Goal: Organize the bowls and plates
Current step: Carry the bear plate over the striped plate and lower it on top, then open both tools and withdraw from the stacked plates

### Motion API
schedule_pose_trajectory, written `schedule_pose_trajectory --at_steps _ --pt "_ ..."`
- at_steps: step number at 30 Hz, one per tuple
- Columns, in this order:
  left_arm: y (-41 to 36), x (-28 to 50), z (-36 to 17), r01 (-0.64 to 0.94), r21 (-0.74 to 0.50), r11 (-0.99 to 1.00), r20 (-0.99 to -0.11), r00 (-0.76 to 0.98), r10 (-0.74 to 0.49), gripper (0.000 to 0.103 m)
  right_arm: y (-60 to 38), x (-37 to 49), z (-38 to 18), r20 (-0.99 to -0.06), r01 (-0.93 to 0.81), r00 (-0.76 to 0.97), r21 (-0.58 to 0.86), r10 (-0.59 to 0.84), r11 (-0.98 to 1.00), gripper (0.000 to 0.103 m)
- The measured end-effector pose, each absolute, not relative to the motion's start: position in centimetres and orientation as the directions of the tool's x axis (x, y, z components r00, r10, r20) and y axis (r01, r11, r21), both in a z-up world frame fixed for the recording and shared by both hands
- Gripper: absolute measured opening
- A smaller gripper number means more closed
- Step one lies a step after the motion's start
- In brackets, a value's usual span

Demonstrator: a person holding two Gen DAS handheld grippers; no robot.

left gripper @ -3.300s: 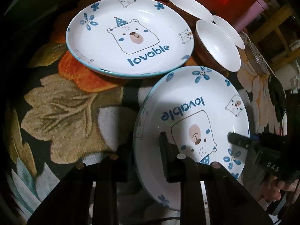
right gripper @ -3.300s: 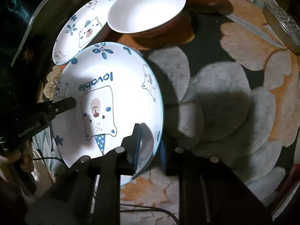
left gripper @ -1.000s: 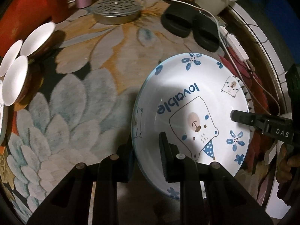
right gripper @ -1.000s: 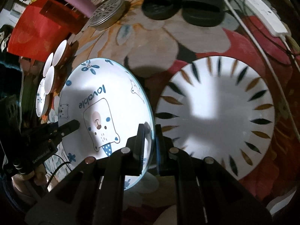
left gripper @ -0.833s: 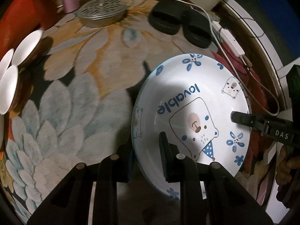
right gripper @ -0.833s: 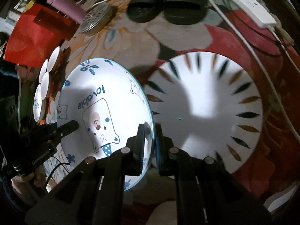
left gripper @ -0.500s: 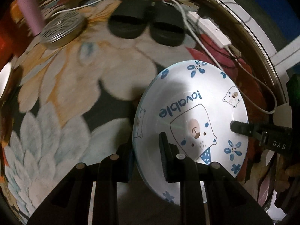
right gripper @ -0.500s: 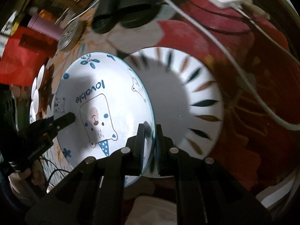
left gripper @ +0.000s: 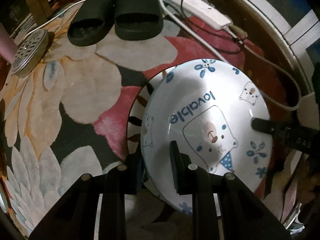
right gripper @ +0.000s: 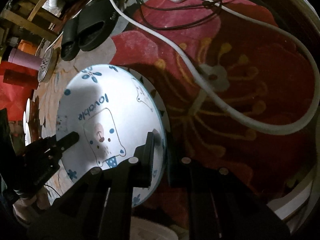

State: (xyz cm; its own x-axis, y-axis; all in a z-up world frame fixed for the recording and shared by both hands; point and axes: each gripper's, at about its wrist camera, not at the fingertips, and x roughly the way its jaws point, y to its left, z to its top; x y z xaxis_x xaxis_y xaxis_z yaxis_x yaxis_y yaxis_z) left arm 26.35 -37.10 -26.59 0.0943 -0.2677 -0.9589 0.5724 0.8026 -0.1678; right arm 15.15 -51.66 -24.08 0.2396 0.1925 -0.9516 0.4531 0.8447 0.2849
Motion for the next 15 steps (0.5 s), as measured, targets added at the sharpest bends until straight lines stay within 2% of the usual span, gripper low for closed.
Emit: schedule_pose_trajectory --at_steps 8,11,13,15 --pt "-36.3 26.9 -26.9 0.545 -0.208 0.812 -0.958 0.053 -0.281 0.025 -50.9 15.3 -24.3 -0.963 0.413 0.225 0.234 0.151 0.88 0.012" --pt "-35.7 27.2 -26.9 0.512 -0.271 0.815 -0.947 0.012 -0.322 0.038 -51.2 15.2 -24.5 -0.957 0.437 0.232 0.261 0.172 0.861 0.014" --pt "-35.4 27.3 -26.8 0.488 -0.326 0.81 -0.931 -0.02 -0.364 0.054 -51.4 15.0 -24.7 -0.954 0.453 0.238 0.277 0.185 0.848 0.014" --pt "-35.5 27.1 -26.6 0.483 -0.354 0.801 -0.922 -0.033 -0.387 0.064 -51.3 15.3 -25.0 -0.95 0.466 0.241 0.292 0.198 0.835 0.015"
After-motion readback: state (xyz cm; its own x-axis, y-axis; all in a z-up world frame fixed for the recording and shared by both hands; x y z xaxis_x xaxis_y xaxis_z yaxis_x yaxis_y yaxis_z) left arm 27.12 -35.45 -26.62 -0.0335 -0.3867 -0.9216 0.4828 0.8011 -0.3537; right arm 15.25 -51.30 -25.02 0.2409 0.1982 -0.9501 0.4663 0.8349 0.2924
